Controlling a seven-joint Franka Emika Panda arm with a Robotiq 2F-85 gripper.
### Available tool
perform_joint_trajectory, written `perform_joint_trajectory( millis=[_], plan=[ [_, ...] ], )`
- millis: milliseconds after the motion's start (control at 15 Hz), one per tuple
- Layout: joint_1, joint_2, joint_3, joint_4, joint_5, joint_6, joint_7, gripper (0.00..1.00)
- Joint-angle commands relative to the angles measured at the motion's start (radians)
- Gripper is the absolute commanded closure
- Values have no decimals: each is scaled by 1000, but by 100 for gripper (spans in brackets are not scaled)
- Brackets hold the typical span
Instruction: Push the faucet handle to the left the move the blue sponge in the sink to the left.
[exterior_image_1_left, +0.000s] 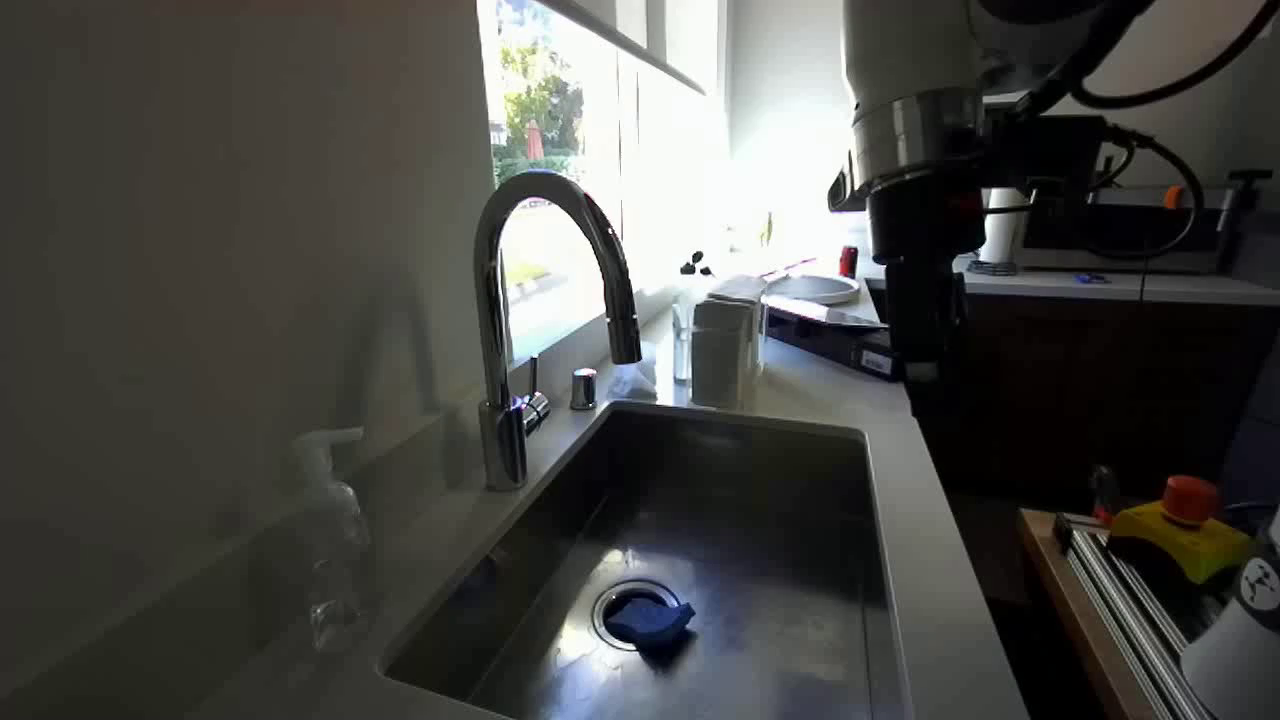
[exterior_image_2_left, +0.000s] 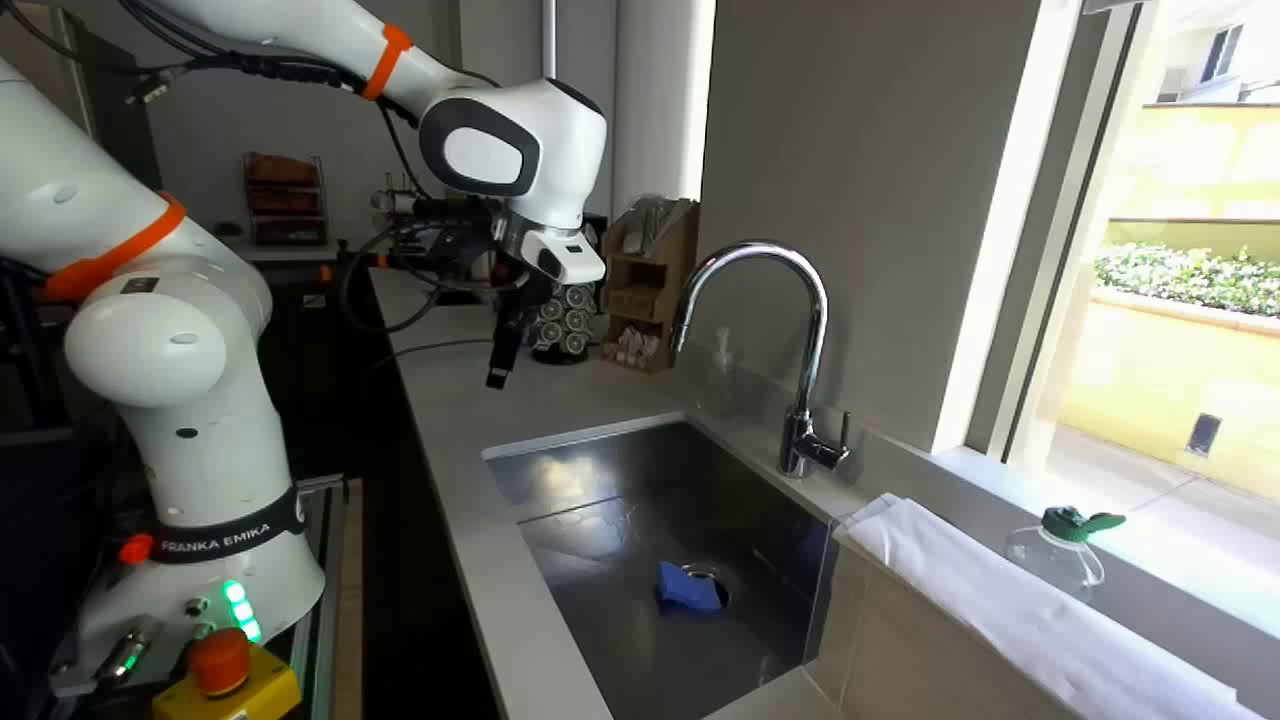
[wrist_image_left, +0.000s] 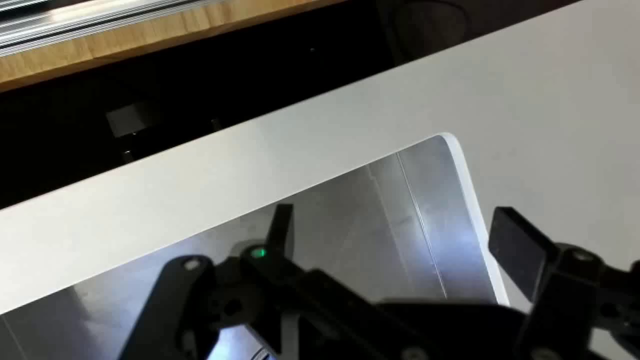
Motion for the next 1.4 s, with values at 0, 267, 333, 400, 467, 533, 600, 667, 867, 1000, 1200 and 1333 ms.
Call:
perform_joint_trajectory(
  millis=[0, 267, 333, 400, 467, 533, 600, 667, 867, 1000, 1200, 1333],
  plan=[
    [-18, 1, 17, 2, 9, -6, -8, 0],
    [-18, 1, 17, 2, 9, -6, -8, 0],
    [-18, 1, 17, 2, 9, -6, -8, 0],
    [-18, 1, 17, 2, 8, -6, -8, 0],
    [-18, 1, 17, 2, 8, -6, -8, 0],
    [-18, 1, 17, 2, 8, -6, -8, 0],
    [-18, 1, 17, 2, 8, -6, -8, 0],
    [-18, 1, 17, 2, 8, -6, -8, 0],
    [-44, 47, 26, 30, 1, 55, 22, 0],
    [-44, 95, 17, 62, 16, 111, 3, 0],
    [-34, 156, 21, 106, 22, 226, -9, 0],
    [-31, 187, 34, 134, 10, 302, 1, 0]
  ],
)
